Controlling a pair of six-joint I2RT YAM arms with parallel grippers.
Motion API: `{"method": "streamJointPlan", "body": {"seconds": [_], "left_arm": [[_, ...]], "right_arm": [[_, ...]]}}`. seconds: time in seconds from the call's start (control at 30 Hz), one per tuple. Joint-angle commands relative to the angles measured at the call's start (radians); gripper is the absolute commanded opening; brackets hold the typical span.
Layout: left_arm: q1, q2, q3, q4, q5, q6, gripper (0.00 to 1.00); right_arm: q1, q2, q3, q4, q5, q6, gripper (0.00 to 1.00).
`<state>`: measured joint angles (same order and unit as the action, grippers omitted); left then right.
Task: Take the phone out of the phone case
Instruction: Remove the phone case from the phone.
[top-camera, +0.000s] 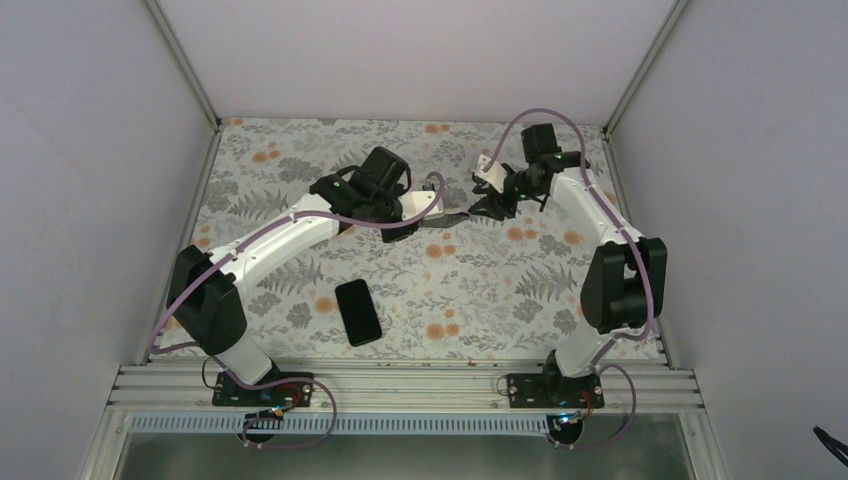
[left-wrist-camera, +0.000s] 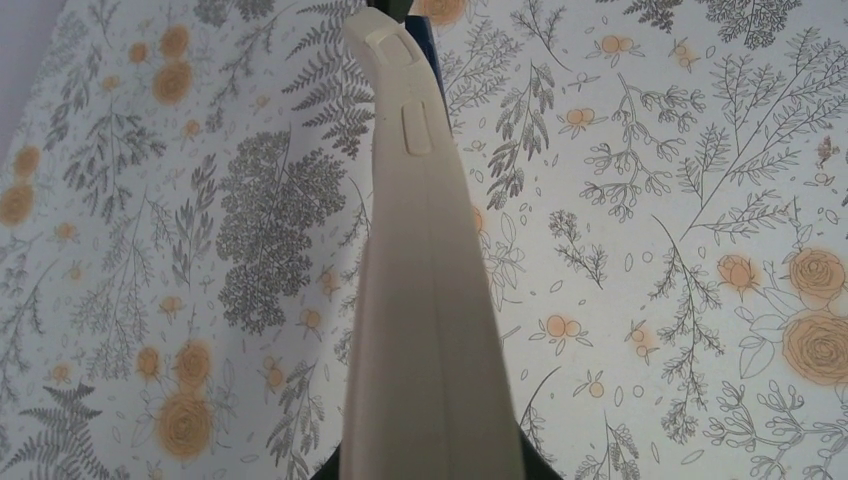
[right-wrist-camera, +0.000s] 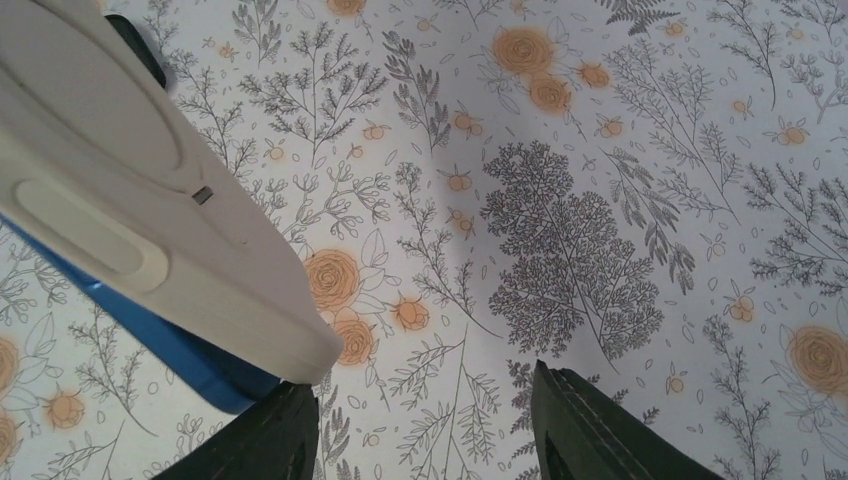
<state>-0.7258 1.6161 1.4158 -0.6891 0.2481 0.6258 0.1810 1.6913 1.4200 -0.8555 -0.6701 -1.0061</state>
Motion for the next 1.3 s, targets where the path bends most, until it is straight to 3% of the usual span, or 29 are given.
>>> {"method": "streamJointPlan", "body": {"seconds": [0.0,0.17,0.47,0.7,0.8,1.0,1.27], "left_arm": [[-0.054,0.012,0.057,0.000,0.241,0.032,0.02],[-0.063,0.001,0.066,0.001,0.247,0.024,0.02],[-0.062,-0.014,0.037,0.051,0.209,0.019,0.02],[-0.061,-0.032,0.025,0.099,0.164,0.004,0.02],[-0.061,-0.043,0.013,0.129,0.120,-0.001,0.02],[-0.037,-0.102,-0.070,0.264,0.001,-0.004,0.02],[-0.014,-0.131,-0.133,0.419,-0.074,-0.021,0.02]], "right_arm": [[0.055,0.037,0.083,0.121,-0.013,0.068,0.55],[0.089,0.080,0.133,0.071,-0.044,0.038,0.56],[0.182,0.143,0.235,-0.231,-0.243,-0.137,0.58],[0.274,0.168,0.247,-0.285,-0.321,-0.153,0.58],[0.307,0.225,0.321,-0.421,-0.396,-0.222,0.58],[0.418,0.207,0.254,-0.432,-0.411,-0.202,0.58],[0.455,0.186,0.244,-0.432,-0.607,-0.164,0.54]]}}
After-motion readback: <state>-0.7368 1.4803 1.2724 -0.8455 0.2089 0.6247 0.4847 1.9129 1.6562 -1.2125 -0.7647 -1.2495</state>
